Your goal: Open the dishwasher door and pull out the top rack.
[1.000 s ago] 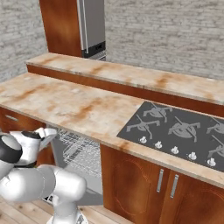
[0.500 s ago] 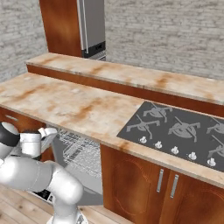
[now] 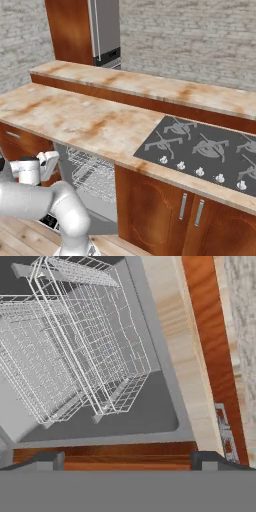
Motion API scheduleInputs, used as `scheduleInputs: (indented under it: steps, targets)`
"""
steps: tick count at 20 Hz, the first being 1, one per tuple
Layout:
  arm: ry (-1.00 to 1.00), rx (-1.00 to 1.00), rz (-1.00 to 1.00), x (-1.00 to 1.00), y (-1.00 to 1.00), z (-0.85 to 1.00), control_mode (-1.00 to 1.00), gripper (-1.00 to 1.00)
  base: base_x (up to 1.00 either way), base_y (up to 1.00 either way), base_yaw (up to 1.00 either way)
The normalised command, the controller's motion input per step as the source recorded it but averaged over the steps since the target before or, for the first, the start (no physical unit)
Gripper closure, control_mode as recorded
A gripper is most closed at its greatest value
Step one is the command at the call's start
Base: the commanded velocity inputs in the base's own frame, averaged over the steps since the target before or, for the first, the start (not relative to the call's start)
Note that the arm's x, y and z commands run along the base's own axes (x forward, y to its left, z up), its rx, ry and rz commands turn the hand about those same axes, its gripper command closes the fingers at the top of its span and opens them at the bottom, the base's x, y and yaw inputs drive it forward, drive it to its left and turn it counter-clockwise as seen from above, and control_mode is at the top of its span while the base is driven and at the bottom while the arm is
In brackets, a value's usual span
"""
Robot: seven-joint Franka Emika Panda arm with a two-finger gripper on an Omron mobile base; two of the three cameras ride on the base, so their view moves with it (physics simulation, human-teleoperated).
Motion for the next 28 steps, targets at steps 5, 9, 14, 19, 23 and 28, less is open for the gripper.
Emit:
scheduleInputs:
  steps: [5, 9, 14, 19, 23, 28]
  targets:
    - [0.0, -0.15, 0.0, 0.16, 0.19, -0.24, -1.0, -1.0, 0.0, 0.0, 0.0]
    - [0.0, -0.12, -0.02, 0.34, 0.04, -0.16, -1.0, -1.0, 0.0, 0.0, 0.0]
    - [0.0, -0.1, -0.04, 0.52, 0.0, -0.12, -1.0, -1.0, 0.0, 0.0, 0.0]
    - [0.0, -0.05, -0.04, 0.5, 0.0, -0.13, -1.0, -1.0, 0.0, 0.0, 0.0]
    - [0.0, -0.05, -0.02, 0.37, 0.0, -0.22, -1.0, -1.0, 0.0, 0.0, 0.0]
    - [0.01, -0.02, -0.01, 0.3, 0.0, -0.23, -1.0, -1.0, 0.0, 0.0, 0.0]
